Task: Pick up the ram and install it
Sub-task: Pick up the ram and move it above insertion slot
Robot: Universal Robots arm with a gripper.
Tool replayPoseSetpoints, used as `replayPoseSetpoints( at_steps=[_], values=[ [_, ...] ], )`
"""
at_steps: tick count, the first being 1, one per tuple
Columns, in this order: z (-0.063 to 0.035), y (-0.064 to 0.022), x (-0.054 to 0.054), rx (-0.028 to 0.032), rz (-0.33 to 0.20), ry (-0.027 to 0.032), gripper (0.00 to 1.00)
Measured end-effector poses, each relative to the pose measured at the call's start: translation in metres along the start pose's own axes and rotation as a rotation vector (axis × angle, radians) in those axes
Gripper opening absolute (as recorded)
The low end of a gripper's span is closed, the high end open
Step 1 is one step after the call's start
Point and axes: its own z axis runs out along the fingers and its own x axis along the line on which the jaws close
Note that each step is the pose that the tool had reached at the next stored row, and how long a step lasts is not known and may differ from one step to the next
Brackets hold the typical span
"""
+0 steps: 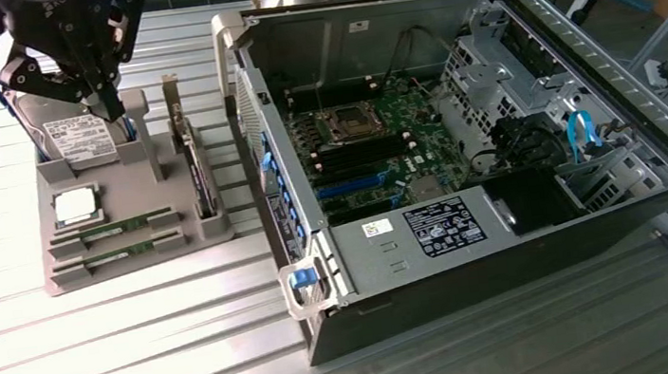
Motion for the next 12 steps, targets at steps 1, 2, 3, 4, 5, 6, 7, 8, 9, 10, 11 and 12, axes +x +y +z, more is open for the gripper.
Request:
replayPoseSetpoints(
  at_steps=[1,2,3,4,5,6,7,8,9,10,11,12],
  values=[
    [0.0000,0.0000,0.0000,0.0000,-0.005,0.0002,0.11],
    [0.0000,0.0000,0.0000,0.0000,-0.012,0.0004,0.11],
    [0.0000,0.0000,0.0000,0.0000,-0.019,0.0006,0.11],
    [0.0000,0.0000,0.0000,0.0000,-0.025,0.0009,0.11],
    [0.0000,0.0000,0.0000,0.0001,-0.031,0.0011,0.11],
    [0.0000,0.0000,0.0000,0.0001,-0.037,0.0013,0.11],
    [0.0000,0.0000,0.0000,0.0002,-0.043,0.0016,0.11],
    [0.0000,0.0000,0.0000,0.0003,-0.050,0.0019,0.11],
    [0.0000,0.0000,0.0000,0.0004,-0.056,0.0022,0.11],
    [0.0000,0.0000,0.0000,0.0005,-0.063,0.0025,0.11],
    [0.0000,0.0000,0.0000,0.0005,-0.069,0.0028,0.11],
    [0.0000,0.0000,0.0000,0.0006,-0.077,0.0031,0.11]
  ],
)
